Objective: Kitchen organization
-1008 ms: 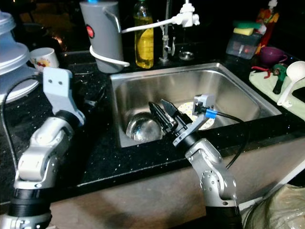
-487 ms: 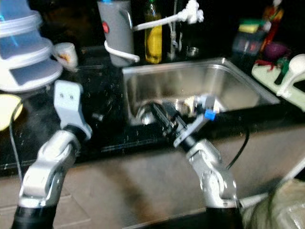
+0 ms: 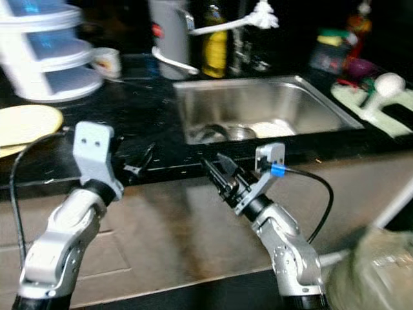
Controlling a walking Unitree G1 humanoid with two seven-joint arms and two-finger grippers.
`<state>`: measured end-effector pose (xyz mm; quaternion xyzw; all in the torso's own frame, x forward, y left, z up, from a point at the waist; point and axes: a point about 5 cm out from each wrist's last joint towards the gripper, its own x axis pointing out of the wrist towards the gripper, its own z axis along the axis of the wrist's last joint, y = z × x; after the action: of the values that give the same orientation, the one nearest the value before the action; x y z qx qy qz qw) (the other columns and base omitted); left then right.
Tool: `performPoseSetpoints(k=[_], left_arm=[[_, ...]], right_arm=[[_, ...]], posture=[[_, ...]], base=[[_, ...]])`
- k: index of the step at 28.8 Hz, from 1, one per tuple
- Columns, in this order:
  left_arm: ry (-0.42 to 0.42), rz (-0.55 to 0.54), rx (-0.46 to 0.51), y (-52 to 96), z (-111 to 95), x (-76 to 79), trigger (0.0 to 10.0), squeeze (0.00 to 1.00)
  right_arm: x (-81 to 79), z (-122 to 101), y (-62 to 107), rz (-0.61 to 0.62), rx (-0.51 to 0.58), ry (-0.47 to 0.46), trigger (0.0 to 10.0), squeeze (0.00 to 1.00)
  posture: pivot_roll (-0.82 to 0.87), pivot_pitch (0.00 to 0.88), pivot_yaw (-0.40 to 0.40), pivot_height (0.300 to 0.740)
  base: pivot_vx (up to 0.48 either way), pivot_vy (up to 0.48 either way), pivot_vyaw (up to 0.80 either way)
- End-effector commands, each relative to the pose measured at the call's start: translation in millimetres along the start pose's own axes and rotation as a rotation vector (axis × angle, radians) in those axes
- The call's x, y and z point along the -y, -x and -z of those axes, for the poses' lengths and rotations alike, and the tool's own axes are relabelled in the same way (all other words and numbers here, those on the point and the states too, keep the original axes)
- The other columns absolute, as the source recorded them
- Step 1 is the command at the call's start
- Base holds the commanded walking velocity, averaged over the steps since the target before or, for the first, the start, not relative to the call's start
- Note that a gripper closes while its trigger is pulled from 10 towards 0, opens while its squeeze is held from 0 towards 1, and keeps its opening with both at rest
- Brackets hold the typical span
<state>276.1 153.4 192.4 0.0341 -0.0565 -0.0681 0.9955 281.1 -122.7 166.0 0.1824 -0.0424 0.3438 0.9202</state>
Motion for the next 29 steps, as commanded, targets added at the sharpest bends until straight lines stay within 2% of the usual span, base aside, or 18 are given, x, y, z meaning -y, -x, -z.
performPoseSetpoints(k=[1, 6, 12, 25, 29], left_arm=[[-0.011, -0.014, 0.016, -0.4, -2.8, -1.6, 10.0, 0.0], [-0.036, -0.057, 0.034, -5.0, -6.8, -14.0, 10.0, 0.0], [-0.041, -0.083, 0.046, -7.9, -9.3, -21.9, 10.0, 0.0], [-0.005, -0.03, 0.017, -1.0, 3.9, -6.1, 10.0, 0.0], [-0.012, -0.032, 0.024, -1.9, 2.4, -7.5, 10.0, 0.0]], right_arm=[[-0.4, -1.2, 0.0, -0.007, 0.002, 0.015, 10.0, 0.0], [1.9, -2.9, -1.1, -0.001, 0.002, 0.025, 10.0, 0.0], [1.3, -3.8, -2.0, -0.007, 0.003, 0.033, 10.0, 0.0], [-1.6, -0.2, -1.9, -0.006, 0.008, 0.029, 10.0, 0.0], [-1.2, -1.5, -3.1, 0.003, 0.019, 0.029, 10.0, 0.0]], posture=[[-0.05, 0.0, -0.045, 0.74], [-0.05, 0.0, -0.047, 0.74], [-0.05, 0.0, -0.046, 0.74], [-0.05, 0.0, -0.041, 0.74], [-0.05, 0.0, -0.042, 0.74]], base=[[0.0, 0.0, 0.78], [0.0, 0.0, 0.78], [0.0, 0.0, 0.78], [0.0, 0.0, 0.78], [0.0, 0.0, 0.21]])
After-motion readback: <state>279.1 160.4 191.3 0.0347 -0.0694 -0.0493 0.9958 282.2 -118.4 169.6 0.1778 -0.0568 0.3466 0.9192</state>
